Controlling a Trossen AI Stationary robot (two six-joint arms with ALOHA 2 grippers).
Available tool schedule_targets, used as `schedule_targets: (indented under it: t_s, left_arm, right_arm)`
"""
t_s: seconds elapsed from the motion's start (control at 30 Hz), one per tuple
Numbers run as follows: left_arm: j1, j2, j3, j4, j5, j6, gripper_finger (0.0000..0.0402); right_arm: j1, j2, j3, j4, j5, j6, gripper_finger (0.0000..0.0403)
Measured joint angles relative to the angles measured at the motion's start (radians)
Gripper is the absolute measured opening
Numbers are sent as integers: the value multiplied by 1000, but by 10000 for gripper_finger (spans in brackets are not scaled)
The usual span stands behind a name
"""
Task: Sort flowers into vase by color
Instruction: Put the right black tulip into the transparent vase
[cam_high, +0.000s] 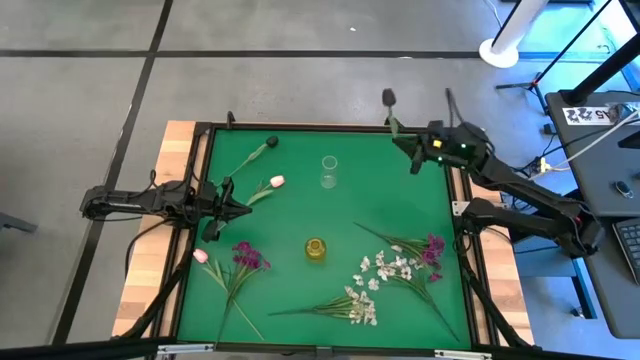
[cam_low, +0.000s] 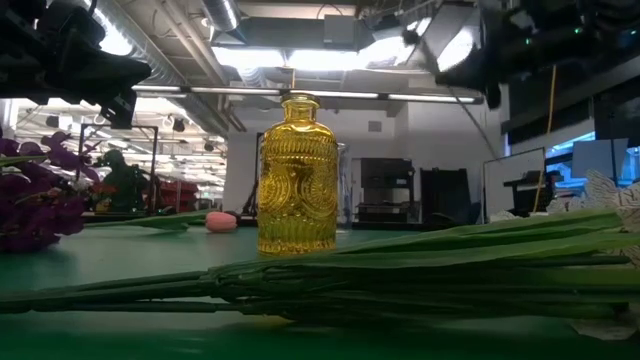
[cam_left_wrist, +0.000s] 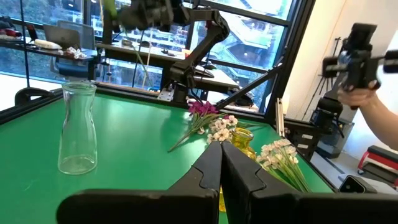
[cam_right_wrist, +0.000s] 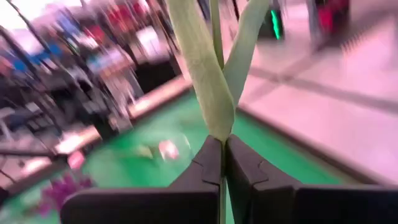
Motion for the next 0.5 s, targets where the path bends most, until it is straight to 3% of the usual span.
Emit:
schedule_targets:
  t_s: [0.23,0.5]
  left_arm:
    - [0,0,0,0,0,0,0]
    - [0,0,0,0,0,0,0]
  right_arm:
    - [142,62,1,329,69,-31,4]
    - [293,297,1,791,93,-123,4]
